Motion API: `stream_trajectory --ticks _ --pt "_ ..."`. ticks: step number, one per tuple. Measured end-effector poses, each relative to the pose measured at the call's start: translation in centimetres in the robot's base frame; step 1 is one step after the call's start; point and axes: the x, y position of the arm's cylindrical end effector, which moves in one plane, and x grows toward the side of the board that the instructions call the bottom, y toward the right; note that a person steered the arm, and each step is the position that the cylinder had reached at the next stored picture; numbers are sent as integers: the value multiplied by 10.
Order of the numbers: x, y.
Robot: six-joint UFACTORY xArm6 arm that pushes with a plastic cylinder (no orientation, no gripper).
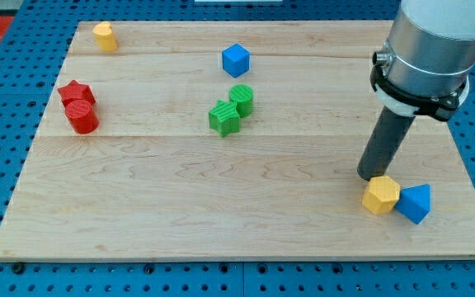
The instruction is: Point your arm to the right of the green circle
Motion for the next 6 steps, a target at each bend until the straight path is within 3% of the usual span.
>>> stream_trajectory --ticks 3,5,6 --pt "-86 -19" --pt "-145 -68" --pt "-149 -131"
